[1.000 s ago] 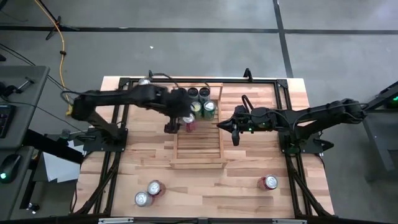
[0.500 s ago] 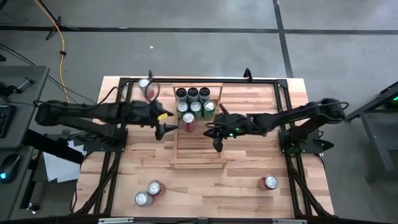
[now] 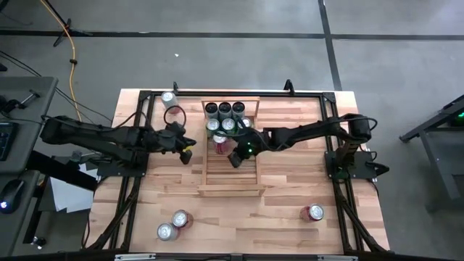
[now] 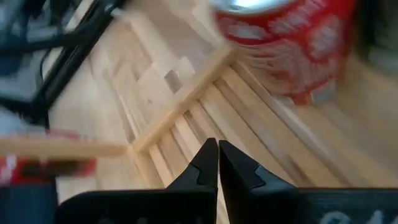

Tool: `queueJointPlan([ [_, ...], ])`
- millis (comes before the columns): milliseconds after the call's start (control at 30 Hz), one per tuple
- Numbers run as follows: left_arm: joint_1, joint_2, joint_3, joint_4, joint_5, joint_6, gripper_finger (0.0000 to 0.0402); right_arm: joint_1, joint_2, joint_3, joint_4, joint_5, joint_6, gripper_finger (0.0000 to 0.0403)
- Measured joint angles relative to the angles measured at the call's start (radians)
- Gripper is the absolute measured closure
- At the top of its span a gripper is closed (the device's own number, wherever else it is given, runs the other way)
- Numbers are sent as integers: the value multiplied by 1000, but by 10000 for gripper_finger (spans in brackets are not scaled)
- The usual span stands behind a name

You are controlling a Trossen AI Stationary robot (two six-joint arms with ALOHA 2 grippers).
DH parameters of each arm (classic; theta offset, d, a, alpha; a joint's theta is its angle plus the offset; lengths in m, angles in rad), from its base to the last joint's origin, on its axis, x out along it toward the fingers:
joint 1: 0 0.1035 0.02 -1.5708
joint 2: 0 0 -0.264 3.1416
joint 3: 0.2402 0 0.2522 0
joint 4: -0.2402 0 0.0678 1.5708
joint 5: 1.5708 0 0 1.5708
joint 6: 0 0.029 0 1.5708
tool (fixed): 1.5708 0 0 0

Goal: Place canned beverage on shelf
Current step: Put the top left red can on the shelf

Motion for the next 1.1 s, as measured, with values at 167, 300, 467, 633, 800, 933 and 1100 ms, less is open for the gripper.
queueJointPlan([
  [167, 0, 63, 1, -69, -23, -43, 398, 1, 18, 2, -27, 105, 224, 403],
  [300, 0, 122, 1, -83, -45, -66, 399, 16, 17, 2, -58, 222, 339, 403],
  [467, 0, 220, 1, -71, -68, -63, 401, 11, 58, 2, -44, 263, 402, 403],
  [633, 0, 323, 1, -45, -61, -66, 401, 9, 108, 2, -20, 278, 455, 403],
  [800, 0, 409, 1, -18, -60, -98, 401, 10, 134, 2, 57, 300, 478, 403],
  [933, -2, 460, 0, -1, -61, -112, 401, 10, 134, 2, 57, 370, 495, 403],
  [1100, -6, 514, 0, 27, -61, -155, 401, 9, 137, 2, 73, 382, 495, 403],
])
